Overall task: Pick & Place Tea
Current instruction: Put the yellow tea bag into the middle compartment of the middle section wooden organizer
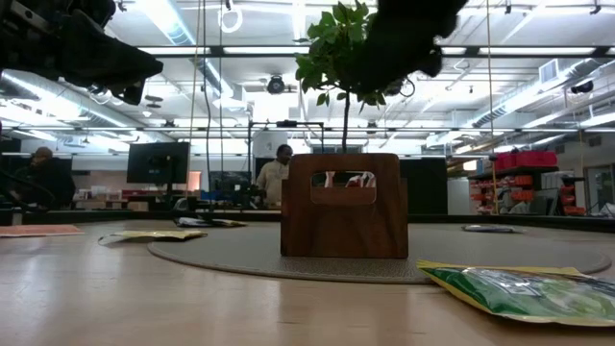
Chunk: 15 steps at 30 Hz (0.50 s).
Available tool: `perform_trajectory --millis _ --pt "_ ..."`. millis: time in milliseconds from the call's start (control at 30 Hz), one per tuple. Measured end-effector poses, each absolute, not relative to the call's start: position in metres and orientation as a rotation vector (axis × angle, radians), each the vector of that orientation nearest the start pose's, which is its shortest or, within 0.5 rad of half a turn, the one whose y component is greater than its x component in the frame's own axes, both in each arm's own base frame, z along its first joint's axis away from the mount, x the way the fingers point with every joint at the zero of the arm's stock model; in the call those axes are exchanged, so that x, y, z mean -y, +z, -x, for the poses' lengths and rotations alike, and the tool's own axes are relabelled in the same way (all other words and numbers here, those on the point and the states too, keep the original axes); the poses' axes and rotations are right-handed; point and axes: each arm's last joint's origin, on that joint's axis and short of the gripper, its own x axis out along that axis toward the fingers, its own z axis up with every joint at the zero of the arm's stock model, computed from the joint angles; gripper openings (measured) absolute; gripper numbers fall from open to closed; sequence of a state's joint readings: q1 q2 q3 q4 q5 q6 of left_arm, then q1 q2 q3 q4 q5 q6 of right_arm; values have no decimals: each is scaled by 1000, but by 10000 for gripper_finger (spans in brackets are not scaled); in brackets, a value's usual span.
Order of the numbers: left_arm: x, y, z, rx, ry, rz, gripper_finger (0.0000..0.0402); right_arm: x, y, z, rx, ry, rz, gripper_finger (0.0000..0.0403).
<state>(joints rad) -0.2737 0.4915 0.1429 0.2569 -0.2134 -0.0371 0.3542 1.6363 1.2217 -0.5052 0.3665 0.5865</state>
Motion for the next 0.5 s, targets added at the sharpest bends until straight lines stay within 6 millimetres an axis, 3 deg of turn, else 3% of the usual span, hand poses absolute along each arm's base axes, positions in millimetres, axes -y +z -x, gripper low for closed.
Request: perform_trajectory --millis 233,500 --pt "30 192 -130 -90 -59 14 69 -139 242 -303 -858 -348 -265 132" --pt "30 192 -130 -91 -58 18 69 -173 236 -263 -872 -529 -378 132"
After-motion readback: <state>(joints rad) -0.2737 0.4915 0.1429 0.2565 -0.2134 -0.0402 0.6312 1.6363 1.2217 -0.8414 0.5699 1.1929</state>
